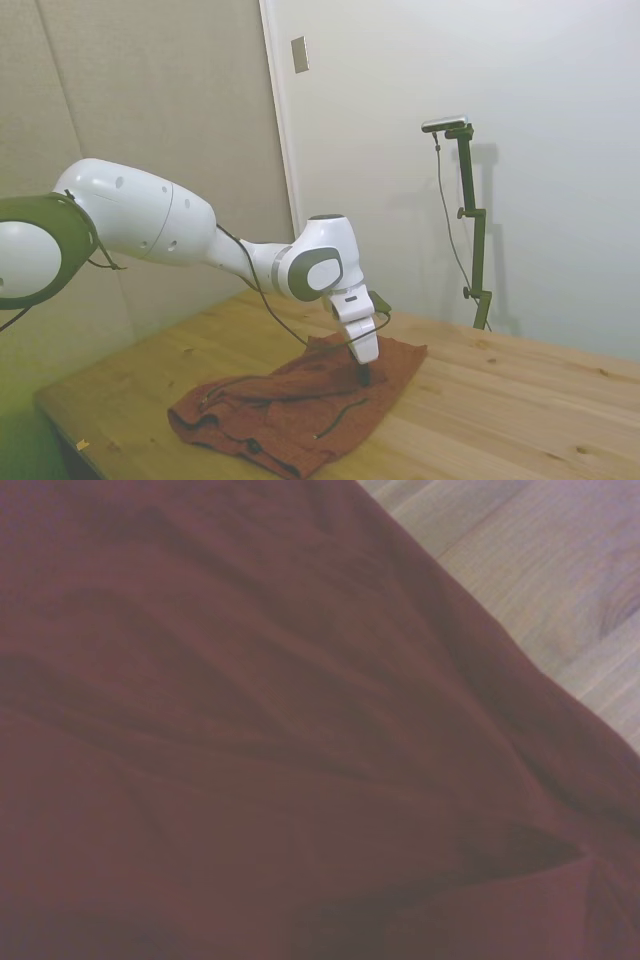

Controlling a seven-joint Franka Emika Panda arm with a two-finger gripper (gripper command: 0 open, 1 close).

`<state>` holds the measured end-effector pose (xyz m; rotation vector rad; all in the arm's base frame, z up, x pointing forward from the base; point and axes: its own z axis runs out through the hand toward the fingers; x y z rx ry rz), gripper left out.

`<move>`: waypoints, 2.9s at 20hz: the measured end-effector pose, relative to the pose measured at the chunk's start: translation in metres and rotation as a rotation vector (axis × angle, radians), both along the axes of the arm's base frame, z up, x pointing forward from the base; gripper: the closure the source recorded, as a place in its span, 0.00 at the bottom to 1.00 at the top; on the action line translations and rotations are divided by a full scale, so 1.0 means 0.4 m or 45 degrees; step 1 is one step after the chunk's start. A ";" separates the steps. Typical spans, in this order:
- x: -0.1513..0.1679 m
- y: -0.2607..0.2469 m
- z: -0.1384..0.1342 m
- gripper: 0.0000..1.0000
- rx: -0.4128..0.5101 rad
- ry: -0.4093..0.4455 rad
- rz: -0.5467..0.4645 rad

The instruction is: Unfold the shorts

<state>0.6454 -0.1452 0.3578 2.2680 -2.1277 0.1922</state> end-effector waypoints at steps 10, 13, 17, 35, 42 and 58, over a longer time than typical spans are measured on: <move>0.025 0.080 0.119 1.00 -0.020 -0.100 0.094; 0.049 0.184 0.178 1.00 -0.066 -0.147 0.196; 0.081 0.301 0.211 1.00 -0.103 -0.189 0.277; 0.248 0.632 0.095 1.00 -0.102 -0.293 0.502; 0.245 0.690 0.076 1.00 -0.080 -0.335 0.575; 0.193 0.806 0.068 0.00 0.022 -0.369 0.761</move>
